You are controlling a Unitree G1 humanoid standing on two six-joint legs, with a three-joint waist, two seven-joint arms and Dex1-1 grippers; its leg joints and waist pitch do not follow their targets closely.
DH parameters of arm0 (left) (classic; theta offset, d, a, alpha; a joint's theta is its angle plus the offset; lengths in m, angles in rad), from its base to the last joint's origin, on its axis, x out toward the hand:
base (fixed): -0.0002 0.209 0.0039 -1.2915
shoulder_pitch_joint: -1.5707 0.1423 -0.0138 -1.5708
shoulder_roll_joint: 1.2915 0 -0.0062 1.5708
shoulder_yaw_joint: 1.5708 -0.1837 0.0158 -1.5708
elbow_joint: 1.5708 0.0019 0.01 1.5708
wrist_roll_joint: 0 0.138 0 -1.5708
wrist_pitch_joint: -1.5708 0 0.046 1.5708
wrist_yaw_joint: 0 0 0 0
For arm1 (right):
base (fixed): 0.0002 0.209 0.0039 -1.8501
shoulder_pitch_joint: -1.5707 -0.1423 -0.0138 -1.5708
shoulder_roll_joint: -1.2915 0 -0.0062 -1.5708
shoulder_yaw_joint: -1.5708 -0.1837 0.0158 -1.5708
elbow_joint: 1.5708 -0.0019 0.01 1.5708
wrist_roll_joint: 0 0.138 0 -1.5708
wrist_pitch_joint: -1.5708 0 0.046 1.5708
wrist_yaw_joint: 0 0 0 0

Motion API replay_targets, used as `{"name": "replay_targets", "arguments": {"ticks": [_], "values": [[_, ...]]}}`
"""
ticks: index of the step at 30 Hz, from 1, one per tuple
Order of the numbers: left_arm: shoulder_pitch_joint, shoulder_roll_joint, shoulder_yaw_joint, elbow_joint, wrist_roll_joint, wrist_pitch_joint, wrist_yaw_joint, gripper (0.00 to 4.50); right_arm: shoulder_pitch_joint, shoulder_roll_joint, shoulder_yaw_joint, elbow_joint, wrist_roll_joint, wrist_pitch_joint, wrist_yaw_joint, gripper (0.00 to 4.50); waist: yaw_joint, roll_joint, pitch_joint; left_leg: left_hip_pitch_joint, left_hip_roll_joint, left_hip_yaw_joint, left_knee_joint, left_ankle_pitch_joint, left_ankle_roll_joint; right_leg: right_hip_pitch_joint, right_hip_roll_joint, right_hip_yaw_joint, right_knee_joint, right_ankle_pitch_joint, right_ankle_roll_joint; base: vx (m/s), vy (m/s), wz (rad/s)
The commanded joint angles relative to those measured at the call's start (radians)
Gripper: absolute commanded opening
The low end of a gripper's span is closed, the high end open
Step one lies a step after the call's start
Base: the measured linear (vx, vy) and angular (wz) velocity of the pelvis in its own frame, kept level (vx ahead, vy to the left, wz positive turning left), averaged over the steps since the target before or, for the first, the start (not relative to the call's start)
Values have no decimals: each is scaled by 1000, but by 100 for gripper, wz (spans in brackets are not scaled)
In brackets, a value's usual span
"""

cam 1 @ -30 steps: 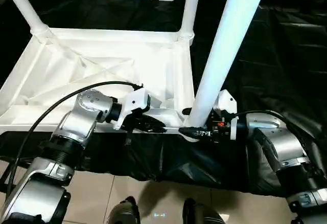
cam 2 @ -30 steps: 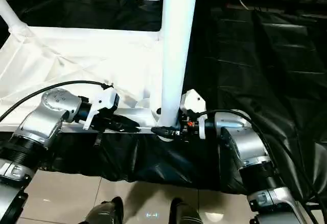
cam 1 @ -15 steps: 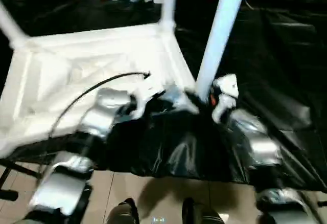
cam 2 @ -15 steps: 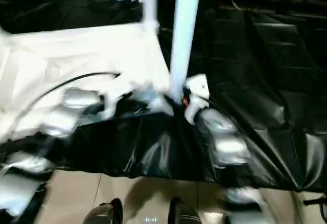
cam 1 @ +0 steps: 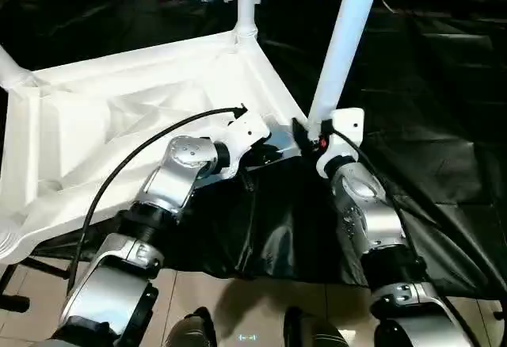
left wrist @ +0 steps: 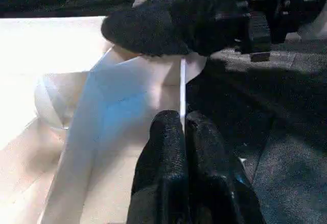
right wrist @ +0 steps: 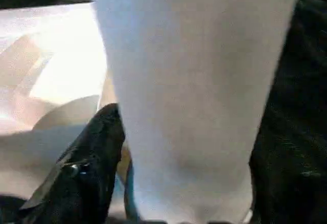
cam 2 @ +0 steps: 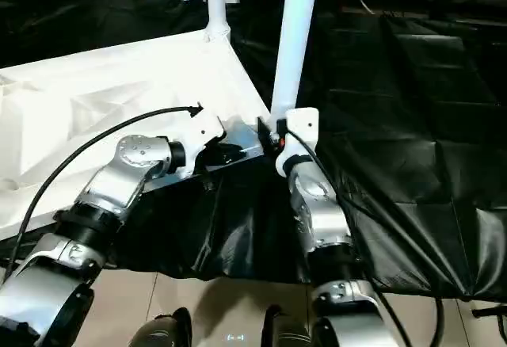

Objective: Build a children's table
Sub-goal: Rotate leg to tighten

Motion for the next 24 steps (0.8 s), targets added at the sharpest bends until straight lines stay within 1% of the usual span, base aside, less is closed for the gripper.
{"name": "replay_targets", "arguments": {"ticks": [1, 2, 3, 4, 5, 7, 8, 9, 10, 11, 13, 14, 16, 17, 18, 19, 20, 22, 24], "values": [[48, -16, -57, 16, -30, -19, -62, 0, 26, 14, 88, 9, -6, 24, 95, 353, 5, -5, -53, 1, 46, -23, -61, -241, 74, 53, -63, 45, -74, -278, -183, 0, 0, 0], [54, -5, -58, 9, -35, -22, -85, 0, 29, -6, 94, -2, -1, 21, 132, 353, 3, -6, -54, 0, 46, -23, -59, -234, 77, 54, -63, 45, -72, -264, -187, 0, 0, 0], [66, 23, -61, -7, -49, -42, -145, 0, 36, -60, 108, -29, 12, 15, 228, 353, 4, -8, -59, 0, 44, -20, -51, -187, 103, 61, -61, 44, -64, -186, -209, 0, 0, 0], [66, 23, -61, -7, -49, -42, -145, 0, 36, -60, 108, -29, 12, 15, 228, 353, 4, -8, -59, 0, 44, -20, -51, -187, 103, 61, -61, 44, -64, -186, -209, 0, 0, 0], [70, 34, -62, -13, -55, -39, -168, 0, 39, -82, 112, -40, 22, 14, 270, 353, 2, -4, -60, 2, 46, -17, -49, -162, 117, 56, -60, 44, -60, -137, -231, 0, 0, 0], [80, 66, -67, -27, -68, -49, -230, 0, 51, -145, 125, -79, 54, 13, 410, 353, 5, -2, -63, 1, 45, -16, -44, -122, 138, 66, -57, 42, -49, -54, -262, 0, 0, 0], [88, 94, -71, -40, -79, -55, -285, 0, 62, -199, 138, -112, 85, 18, 529, 353, 7, -1, -63, 1, 46, -15, -41, -116, 147, 66, -56, 42, -46, -33, -268, 0, 0, 0], [91, 103, -73, -43, -82, -62, -304, 0, 64, -219, 144, -121, 93, 21, 566, 353, 10, -1, -63, 2, 48, -14, -39, -109, 165, 67, -55, 42, -42, 4, -280, 0, 0, 0], [93, 113, -75, -47, -85, -67, -321, 0, 67, -238, 150, -130, 102, 24, 602, 353, 10, -1, -61, 0, 49, -15, -39, -103, 170, 66, -55, 41, -40, 12, -283, 0, 0, 0], [96, 125, -78, -51, -87, -73, -339, 0, 71, -262, 158, -140, 110, 23, 646, 353, 12, 0, -61, 2, 49, -14, -39, -101, 173, 67, -53, 40, -40, 15, -287, 0, 0, 0], [98, 146, -81, -53, -90, -80, -371, 0, 78, -299, 171, -154, 120, 22, 720, 353, 18, 1, -59, 4, 54, -12, -40, -122, 163, 63, -55, 38, -45, -38, -292, 0, 0, 0], [98, 157, -82, -53, -93, -85, -389, 0, 82, -316, 177, -159, 125, 23, 755, 353, 21, 1, -58, 6, 55, -13, -41, -144, 149, 62, -56, 38, -47, -85, -289, 0, 0, 0], [96, 172, -82, -49, -96, -91, -416, 0, 84, -339, 187, -164, 133, 25, 807, 353, 21, 0, -58, 7, 56, -13, -42, -153, 140, 62, -58, 39, -49, -110, -287, 0, 0, 0], [95, 175, -82, -48, -97, -93, -421, 0, 84, -343, 190, -164, 136, 26, 816, 353, 22, 0, -59, 6, 56, -14, -42, -151, 138, 62, -58, 39, -48, -109, -287, 0, 0, 0], [94, 185, -83, -49, -104, -94, -441, 0, 85, -352, 195, -167, 144, 27, 838, 318, 22, -1, -60, 5, 56, -14, -41, -140, 136, 63, -59, 40, -46, -98, -288, 0, 0, 0], [93, 192, -82, -49, -109, -92, -456, 0, 85, -358, 199, -171, 153, 30, 858, 318, 22, 0, -61, 7, 55, -13, -40, -137, 137, 62, -58, 40, -45, -91, -290, 0, 0, 0], [91, 199, -83, -48, -114, -90, -471, 0, 85, -363, 203, -176, 160, 34, 876, 318, 23, -1, -61, 6, 55, -13, -39, -128, 141, 63, -58, 40, -43, -75, -296, 0, 0, 0], [87, 208, -84, -46, -122, -92, -495, 0, 83, -368, 209, -179, 165, 39, 900, 285, 23, 0, -63, 6, 54, -12, -37, -107, 152, 63, -56, 39, -38, -40, -305, 0, 0, 0], [85, 211, -83, -42, -123, -95, -504, 0, 81, -371, 217, -175, 158, 36, 908, 278, 23, 0, -63, 6, 55, -12, -36, -99, 156, 63, -57, 38, -37, -24, -310, 0, 0, 0]]}}
